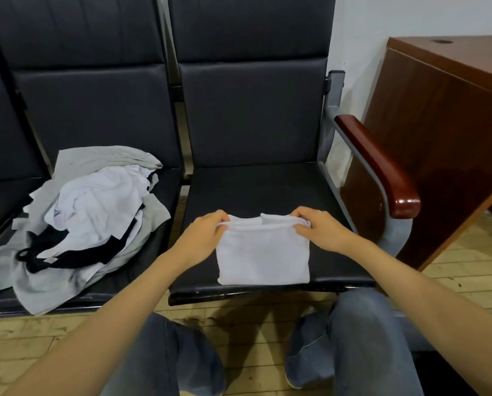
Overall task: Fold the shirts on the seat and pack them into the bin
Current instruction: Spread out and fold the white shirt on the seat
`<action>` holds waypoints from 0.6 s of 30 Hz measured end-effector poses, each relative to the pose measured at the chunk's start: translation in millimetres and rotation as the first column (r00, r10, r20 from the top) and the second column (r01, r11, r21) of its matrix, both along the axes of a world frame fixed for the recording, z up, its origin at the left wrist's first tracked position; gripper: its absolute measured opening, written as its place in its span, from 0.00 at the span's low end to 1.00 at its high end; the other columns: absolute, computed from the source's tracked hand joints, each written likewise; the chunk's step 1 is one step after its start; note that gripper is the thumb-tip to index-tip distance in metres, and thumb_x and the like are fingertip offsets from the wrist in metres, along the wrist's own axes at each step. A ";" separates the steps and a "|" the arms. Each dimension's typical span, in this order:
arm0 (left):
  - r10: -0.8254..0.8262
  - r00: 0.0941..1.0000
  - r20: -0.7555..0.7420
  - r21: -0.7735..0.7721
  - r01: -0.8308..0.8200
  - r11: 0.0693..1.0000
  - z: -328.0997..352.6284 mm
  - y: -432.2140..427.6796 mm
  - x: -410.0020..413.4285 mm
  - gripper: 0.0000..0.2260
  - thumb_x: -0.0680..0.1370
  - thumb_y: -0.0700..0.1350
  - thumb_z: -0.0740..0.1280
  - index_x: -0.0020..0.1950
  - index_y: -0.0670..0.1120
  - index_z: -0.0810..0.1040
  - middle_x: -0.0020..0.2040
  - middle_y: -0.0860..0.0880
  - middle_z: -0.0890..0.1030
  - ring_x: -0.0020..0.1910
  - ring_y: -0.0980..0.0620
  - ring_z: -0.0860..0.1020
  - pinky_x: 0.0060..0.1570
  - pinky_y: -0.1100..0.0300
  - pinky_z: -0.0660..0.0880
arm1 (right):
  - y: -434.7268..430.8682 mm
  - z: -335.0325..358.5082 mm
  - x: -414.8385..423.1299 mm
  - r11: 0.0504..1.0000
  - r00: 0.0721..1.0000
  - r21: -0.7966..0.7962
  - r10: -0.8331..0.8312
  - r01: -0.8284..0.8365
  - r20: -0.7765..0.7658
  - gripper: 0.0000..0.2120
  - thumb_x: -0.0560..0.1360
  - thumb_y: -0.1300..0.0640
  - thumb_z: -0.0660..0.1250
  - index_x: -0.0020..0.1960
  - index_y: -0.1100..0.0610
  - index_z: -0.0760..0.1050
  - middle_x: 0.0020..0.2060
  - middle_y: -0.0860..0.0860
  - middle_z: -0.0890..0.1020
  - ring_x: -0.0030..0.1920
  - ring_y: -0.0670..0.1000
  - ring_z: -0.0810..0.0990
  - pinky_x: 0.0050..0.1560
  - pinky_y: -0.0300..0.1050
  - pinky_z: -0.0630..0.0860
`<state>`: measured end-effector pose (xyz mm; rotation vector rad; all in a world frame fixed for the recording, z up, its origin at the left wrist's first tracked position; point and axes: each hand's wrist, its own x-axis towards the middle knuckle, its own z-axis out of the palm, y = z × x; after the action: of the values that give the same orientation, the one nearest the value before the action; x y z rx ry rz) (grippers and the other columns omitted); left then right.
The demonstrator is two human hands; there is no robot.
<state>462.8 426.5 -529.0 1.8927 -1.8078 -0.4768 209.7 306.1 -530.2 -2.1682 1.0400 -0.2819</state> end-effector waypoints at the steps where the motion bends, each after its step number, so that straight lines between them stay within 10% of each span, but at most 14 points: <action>1: 0.007 1.000 -0.023 0.014 -0.007 1.000 -6.0 -13.9 1.7 0.04 0.81 0.42 0.59 0.50 0.47 0.72 0.41 0.55 0.75 0.40 0.55 0.74 0.39 0.62 0.70 | -12.5 -7.7 5.7 1.000 1.000 0.012 -0.011 0.011 -0.020 0.03 0.79 0.58 0.61 0.51 0.52 0.73 0.44 0.49 0.79 0.46 0.50 0.79 0.45 0.43 0.76; 11: 0.203 0.977 -0.060 0.251 -0.182 0.951 -83.0 -120.8 23.1 0.08 0.81 0.39 0.59 0.57 0.43 0.75 0.51 0.43 0.79 0.48 0.47 0.78 0.48 0.54 0.77 | -103.4 -69.4 45.5 0.975 0.975 0.163 -0.116 0.148 -0.190 0.10 0.81 0.60 0.57 0.58 0.51 0.72 0.56 0.51 0.76 0.52 0.48 0.74 0.49 0.40 0.70; 18: 0.404 0.891 -0.207 0.243 -0.353 0.903 -102.5 -122.8 21.8 0.14 0.78 0.45 0.66 0.62 0.40 0.72 0.51 0.47 0.77 0.49 0.51 0.76 0.42 0.63 0.72 | -95.5 -95.6 38.0 0.969 0.977 0.129 -0.209 0.213 -0.044 0.14 0.78 0.57 0.64 0.64 0.53 0.72 0.55 0.50 0.77 0.54 0.49 0.76 0.48 0.38 0.71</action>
<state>484.6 303.7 -631.5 2.1432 -1.2215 -0.7385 247.6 210.6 -625.8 -1.9511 1.2726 -0.2703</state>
